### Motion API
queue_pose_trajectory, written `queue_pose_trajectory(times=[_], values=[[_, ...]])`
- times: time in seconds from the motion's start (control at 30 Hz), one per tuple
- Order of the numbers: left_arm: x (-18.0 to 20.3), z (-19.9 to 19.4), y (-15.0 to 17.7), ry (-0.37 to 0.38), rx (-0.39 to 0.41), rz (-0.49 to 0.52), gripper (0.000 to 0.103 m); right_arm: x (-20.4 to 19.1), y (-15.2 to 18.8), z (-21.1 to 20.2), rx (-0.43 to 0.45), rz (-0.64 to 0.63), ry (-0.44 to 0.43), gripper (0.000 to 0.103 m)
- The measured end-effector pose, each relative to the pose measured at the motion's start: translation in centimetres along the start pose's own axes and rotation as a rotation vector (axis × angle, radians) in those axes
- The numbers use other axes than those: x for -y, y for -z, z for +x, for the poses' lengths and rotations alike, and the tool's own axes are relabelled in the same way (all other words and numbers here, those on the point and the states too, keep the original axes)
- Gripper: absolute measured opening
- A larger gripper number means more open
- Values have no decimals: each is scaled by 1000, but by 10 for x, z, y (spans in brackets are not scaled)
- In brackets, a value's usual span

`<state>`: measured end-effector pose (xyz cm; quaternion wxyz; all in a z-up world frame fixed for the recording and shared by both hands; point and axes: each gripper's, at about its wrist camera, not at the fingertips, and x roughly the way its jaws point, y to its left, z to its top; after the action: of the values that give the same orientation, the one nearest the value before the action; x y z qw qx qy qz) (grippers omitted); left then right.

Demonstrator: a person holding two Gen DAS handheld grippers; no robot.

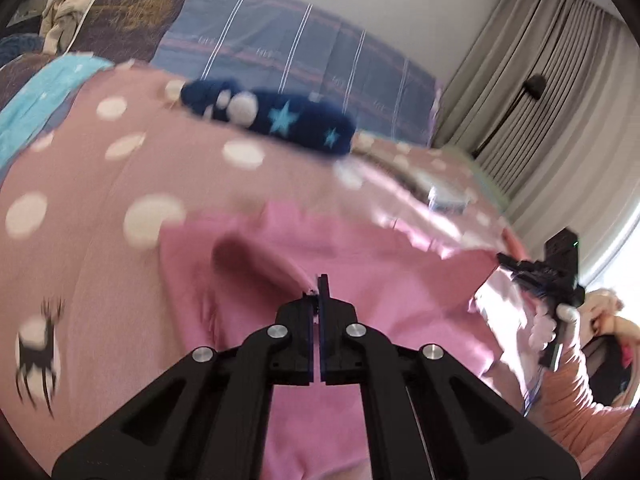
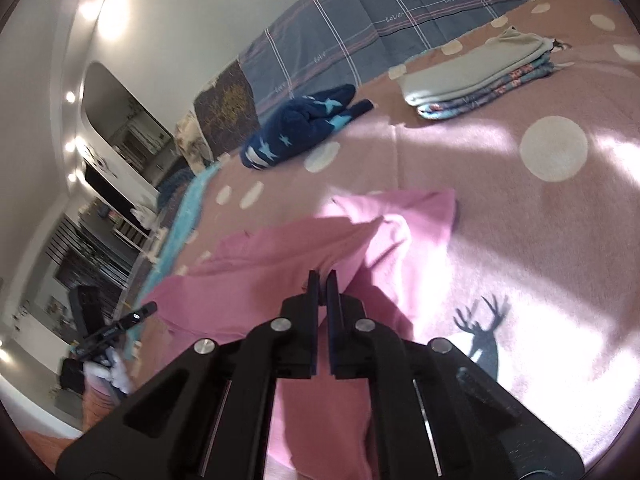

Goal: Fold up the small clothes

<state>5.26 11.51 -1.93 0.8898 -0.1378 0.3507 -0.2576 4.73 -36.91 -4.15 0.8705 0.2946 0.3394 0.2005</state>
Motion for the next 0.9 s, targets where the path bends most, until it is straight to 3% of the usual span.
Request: queue_pose_trajectory(times=[0.13,0.17,0.23,0.37,0.47,0.6,0.63,0.73,0.83,0.9], values=[[-11,22,-52,-62,93,-41,2,11,-53,12,69,80,-6,5],[-18,30,-59,-91,106,-52,15,17,-65,18,77,96,23,11],[-37,49,-65,-167,85,-104,30,33,-80,33,73,142,110,23],[-53,61,-48,-176,7,-113,38,45,-70,44,25,127,114,33],[-64,76,-38,-205,-78,-107,38,49,-60,56,-33,45,187,36],[-77,97,-29,-207,-148,-130,38,50,-59,70,-61,33,202,43],[-79,101,-28,-218,-144,-136,37,49,-59,73,-66,25,208,45],[-76,95,-26,-235,-109,-129,19,45,-58,75,-43,14,264,45],[-63,76,-21,-248,-68,-100,19,40,-48,56,-7,27,223,45],[-45,54,-6,-193,-43,-59,19,35,-28,35,-5,22,179,45]])
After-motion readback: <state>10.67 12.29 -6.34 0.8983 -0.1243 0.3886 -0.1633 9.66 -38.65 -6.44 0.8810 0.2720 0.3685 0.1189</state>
